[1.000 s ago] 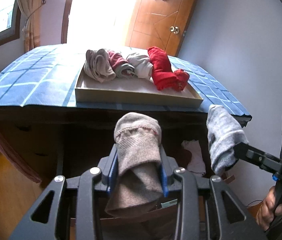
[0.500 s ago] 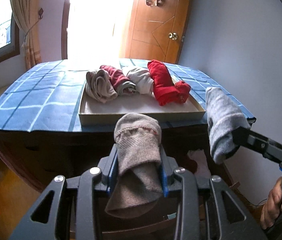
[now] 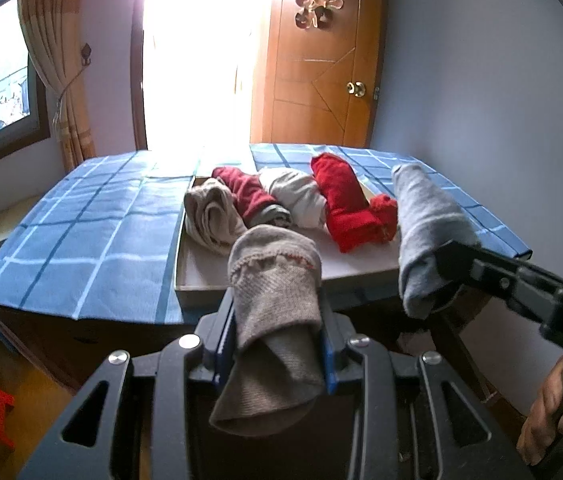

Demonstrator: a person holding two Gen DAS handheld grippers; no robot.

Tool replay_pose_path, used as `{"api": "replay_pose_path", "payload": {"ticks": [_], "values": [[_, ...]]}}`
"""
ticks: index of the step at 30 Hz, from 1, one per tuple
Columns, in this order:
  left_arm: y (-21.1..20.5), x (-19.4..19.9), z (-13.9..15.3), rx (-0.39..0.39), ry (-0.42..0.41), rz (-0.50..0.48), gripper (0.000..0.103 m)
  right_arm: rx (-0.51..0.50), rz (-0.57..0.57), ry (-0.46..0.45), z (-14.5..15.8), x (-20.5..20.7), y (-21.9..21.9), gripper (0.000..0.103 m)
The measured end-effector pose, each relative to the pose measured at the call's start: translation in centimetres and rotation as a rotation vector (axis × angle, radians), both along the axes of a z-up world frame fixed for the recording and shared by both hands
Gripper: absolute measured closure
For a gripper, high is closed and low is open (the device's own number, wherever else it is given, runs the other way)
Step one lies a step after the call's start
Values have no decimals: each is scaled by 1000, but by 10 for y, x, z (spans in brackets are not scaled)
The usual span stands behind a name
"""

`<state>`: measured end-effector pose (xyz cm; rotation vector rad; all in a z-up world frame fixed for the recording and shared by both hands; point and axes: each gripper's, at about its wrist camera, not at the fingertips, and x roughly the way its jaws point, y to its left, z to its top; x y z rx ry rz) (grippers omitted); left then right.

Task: Take underwear out of drawer
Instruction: 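Lower the beige and grey socks over the tray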

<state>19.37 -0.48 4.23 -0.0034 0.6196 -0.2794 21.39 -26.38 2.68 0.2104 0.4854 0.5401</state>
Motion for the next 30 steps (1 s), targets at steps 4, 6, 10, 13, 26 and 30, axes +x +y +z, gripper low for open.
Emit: {"api": "replay_pose_path", "payload": {"ticks": [4, 6, 10, 13, 26, 30], "values": [[0, 12, 7, -2, -23, 9, 69, -1, -11, 2, 1, 13, 4, 86], [-1, 19, 9, 1, -30, 11, 69, -4, -18, -1, 2, 17, 5, 86], [-5, 31, 11, 11, -39, 18, 69, -21, -40, -10, 3, 27, 7, 86], [-8, 42, 10, 25, -45, 27, 69, -31, -55, -10, 2, 34, 9, 86], [-11, 84, 1, 45, -23, 54, 69, -76, -103, 6, -7, 74, 19, 86], [-10, 94, -1, 43, -16, 60, 69, -79, -107, 11, -8, 83, 22, 86]]}}
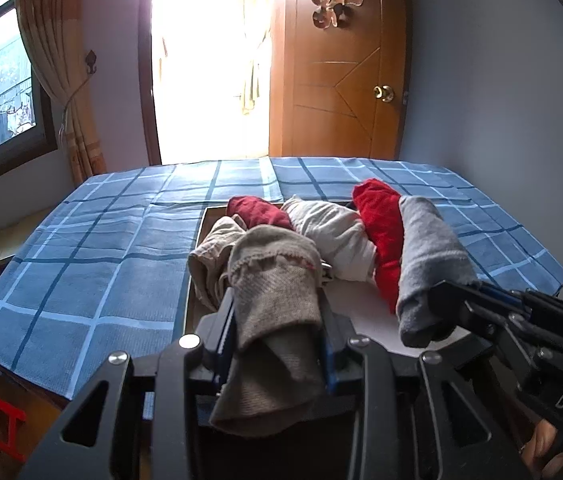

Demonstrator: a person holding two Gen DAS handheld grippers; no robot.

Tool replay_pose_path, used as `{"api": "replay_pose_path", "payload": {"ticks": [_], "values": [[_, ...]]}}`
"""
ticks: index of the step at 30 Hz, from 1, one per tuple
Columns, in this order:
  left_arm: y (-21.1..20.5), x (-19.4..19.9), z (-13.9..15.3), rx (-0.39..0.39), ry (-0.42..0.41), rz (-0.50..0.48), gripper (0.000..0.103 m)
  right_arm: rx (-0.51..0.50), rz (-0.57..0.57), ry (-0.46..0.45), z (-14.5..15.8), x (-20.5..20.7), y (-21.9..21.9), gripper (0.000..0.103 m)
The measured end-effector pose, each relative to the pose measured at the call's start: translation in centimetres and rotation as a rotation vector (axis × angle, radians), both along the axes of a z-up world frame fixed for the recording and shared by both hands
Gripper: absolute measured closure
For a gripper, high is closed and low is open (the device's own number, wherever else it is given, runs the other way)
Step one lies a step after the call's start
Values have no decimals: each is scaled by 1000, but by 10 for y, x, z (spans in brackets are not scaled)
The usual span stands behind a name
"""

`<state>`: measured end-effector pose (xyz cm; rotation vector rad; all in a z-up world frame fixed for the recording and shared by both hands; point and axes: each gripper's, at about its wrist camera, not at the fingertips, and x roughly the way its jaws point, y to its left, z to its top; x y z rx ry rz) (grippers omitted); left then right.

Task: Take underwear out of drawer
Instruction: 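Lower the beige and grey socks over the tray, then lower the beige sock into the tray with the left tool while the right tool lowers the grey sock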

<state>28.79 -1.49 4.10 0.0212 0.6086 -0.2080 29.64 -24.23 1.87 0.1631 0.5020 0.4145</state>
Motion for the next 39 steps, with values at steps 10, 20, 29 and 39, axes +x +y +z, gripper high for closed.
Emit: {"api": "replay_pose_path", "payload": {"ticks": [10, 20, 29, 39], "values": [[-1, 19, -5, -10, 13, 12, 69, -19, -8, 15, -5, 15, 11, 86], [-4, 39, -17, -1, 29, 23, 69, -50, -39, 53, -16, 39, 17, 86], [-12, 53, -29, 16, 42, 6, 69, -85, -48, 96, -32, 59, 21, 86], [-13, 68, -48, -16, 89, -5, 69, -120, -57, 149, -50, 81, 23, 86]]}}
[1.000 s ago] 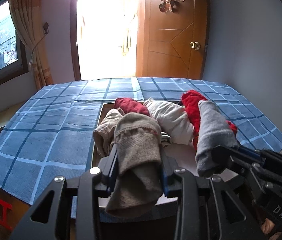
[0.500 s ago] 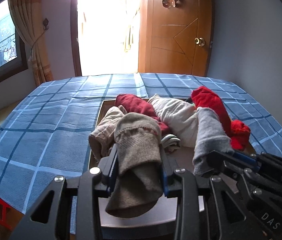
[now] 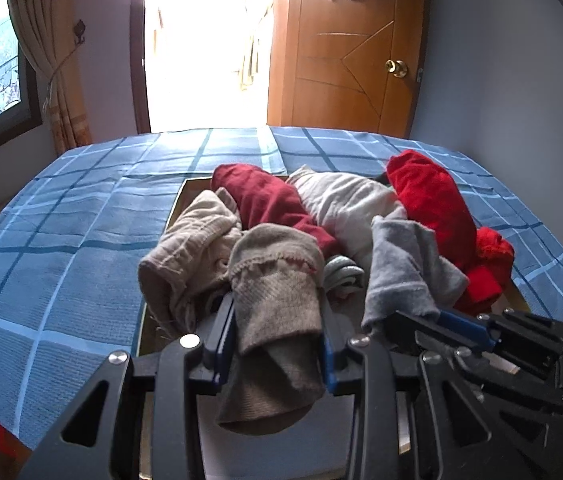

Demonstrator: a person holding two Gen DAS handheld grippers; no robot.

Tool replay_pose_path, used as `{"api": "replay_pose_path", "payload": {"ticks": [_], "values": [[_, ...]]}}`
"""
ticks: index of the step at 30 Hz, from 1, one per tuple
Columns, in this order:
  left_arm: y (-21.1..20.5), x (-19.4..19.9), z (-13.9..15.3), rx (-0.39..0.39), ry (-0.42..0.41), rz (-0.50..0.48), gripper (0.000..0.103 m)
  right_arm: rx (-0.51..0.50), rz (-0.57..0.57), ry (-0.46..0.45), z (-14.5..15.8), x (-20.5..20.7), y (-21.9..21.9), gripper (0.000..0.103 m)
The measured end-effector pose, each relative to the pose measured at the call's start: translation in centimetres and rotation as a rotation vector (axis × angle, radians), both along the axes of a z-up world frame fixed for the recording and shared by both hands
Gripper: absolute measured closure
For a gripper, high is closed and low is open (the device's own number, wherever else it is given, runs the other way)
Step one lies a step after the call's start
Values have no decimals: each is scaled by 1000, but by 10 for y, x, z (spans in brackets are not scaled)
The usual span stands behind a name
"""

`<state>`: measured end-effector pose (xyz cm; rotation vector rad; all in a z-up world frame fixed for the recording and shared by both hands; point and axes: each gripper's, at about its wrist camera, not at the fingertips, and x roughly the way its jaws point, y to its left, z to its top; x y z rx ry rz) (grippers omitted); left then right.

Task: Take underwear out of drawer
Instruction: 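Lower the beige sock into the tray with the left tool while the right tool lowers the grey sock, then open both tools to release the socks and lift them away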

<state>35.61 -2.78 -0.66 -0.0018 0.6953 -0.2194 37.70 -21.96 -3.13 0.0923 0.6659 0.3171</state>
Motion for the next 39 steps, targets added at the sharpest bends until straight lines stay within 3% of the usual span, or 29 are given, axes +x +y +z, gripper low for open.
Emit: {"api": "replay_pose_path", "payload": {"ticks": [22, 25, 30, 33, 36, 39], "values": [[2, -3, -16, 10, -28, 10, 68, 2, 45, 59, -21, 28, 3, 86], [0, -5, -15, 24, -20, 16, 63, 9, 50, 55, -20, 27, 2, 85], [5, -11, -10, 32, 1, 61, 34, 109, 66, 78, -20, 18, -15, 83], [12, -13, -12, -23, 20, 72, 29, 151, 66, 89, -19, 13, -22, 75], [11, -12, -15, -16, 20, 77, 27, 184, 63, 83, -18, 7, -26, 68], [10, -14, -17, -9, 9, 78, 26, 221, 49, 40, -16, -3, -30, 55]]}}
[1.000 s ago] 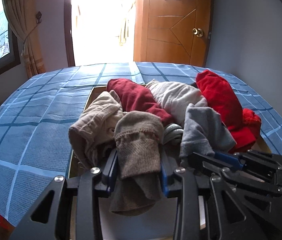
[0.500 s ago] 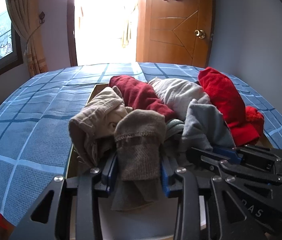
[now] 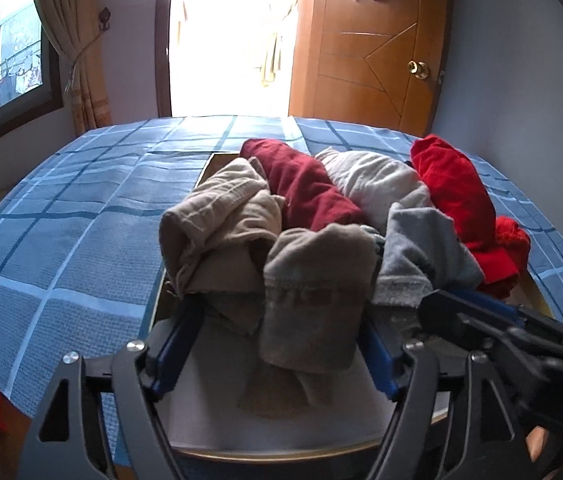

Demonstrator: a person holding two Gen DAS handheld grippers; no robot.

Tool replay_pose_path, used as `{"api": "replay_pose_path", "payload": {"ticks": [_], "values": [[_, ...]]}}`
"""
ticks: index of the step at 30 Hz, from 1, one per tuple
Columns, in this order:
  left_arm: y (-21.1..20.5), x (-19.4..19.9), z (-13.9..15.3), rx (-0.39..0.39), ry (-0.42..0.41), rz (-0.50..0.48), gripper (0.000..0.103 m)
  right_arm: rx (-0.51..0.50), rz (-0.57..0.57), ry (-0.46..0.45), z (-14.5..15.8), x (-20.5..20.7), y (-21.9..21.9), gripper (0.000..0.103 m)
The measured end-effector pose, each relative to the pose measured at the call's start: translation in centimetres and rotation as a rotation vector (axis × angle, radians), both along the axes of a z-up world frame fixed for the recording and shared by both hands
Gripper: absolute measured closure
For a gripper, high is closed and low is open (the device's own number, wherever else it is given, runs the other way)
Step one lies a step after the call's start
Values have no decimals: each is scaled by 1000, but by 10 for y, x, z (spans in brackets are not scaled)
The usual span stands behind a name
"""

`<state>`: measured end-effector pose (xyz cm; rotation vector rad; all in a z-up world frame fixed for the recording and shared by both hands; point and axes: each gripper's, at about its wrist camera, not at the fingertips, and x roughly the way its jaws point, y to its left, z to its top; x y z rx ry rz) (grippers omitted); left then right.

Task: Take underwear out of drawer
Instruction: 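Open both tools to release the socks and lift them away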

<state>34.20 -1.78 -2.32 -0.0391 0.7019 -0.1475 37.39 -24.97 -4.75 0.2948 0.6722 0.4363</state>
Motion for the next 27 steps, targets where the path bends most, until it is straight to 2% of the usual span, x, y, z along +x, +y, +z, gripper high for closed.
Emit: {"api": "replay_pose_path", "payload": {"ticks": [2, 5, 6, 9, 14, 19, 27], "values": [[-2, -4, 1, 12, -14, 19, 21, 9, -20, -30, 1, -5, 0, 39], [-4, -12, 8, 76, -66, 46, 4, -2, -55, -74, 7, -14, 1, 37], [-5, -14, 11, 88, -85, 51, 2, -9, -63, -86, 9, -16, 1, 37], [-3, -21, 19, 93, -125, 60, 2, -28, -104, -123, 15, -21, 0, 37], [6, -23, 19, 38, -106, 76, 2, -25, -159, -140, 18, -25, -7, 36], [12, -39, 13, 1, -123, 88, 2, -20, -192, -176, 15, -37, -9, 36], [11, -52, 17, 34, -143, 95, 2, -30, -201, -201, 12, -50, -7, 36]]}}
